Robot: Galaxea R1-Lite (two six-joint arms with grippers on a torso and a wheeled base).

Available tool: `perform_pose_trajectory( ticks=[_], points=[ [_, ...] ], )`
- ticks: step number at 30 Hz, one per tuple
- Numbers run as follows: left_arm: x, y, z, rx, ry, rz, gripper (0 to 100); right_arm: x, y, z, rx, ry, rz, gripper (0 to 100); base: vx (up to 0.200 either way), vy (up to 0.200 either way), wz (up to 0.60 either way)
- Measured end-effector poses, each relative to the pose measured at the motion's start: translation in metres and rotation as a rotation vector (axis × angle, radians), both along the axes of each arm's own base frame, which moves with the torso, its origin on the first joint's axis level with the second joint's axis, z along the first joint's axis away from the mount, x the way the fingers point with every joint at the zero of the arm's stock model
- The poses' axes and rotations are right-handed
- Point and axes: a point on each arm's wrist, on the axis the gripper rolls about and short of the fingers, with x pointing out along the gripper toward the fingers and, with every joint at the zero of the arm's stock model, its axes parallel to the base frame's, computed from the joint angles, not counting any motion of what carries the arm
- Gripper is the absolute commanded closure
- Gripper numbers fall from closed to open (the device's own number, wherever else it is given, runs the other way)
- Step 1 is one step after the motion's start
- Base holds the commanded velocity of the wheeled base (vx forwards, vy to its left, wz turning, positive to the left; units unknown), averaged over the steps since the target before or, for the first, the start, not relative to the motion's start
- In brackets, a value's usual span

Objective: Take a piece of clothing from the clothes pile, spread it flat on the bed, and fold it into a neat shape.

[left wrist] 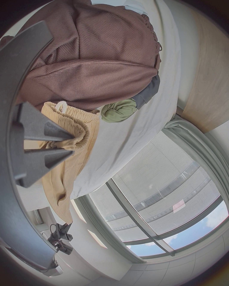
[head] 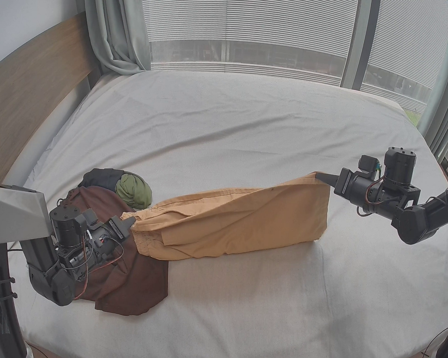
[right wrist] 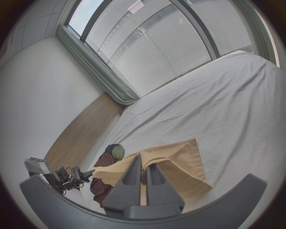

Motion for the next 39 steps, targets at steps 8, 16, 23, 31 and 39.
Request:
perform_pose_trajectory(
  ticks=[8, 16, 23, 31, 39],
  points=[
    [0.002, 0.000, -0.001, -0.015, 0.002, 0.004, 100, 0.005, 0.001, 0.009, 0.001, -0.006, 0.000, 100, 0.000, 0.000, 0.00],
    [0.008, -0.001, 0.003, -0.021, -0.021, 0.017, 100, 0.016, 0.001, 0.000, -0.003, 0.018, -0.007, 100, 0.000, 0.000, 0.00],
    [0.020, -0.001, 0.002, -0.026, -0.046, 0.025, 100, 0.029, 0.003, -0.009, -0.001, 0.026, -0.008, 100, 0.000, 0.000, 0.00],
    [0.038, -0.004, -0.010, -0.027, -0.056, 0.026, 100, 0.047, 0.004, -0.016, 0.002, 0.015, -0.025, 100, 0.000, 0.000, 0.00],
    [0.052, -0.003, -0.022, -0.027, -0.059, 0.035, 100, 0.068, 0.005, -0.026, 0.001, 0.001, -0.059, 100, 0.000, 0.000, 0.00]
  ],
)
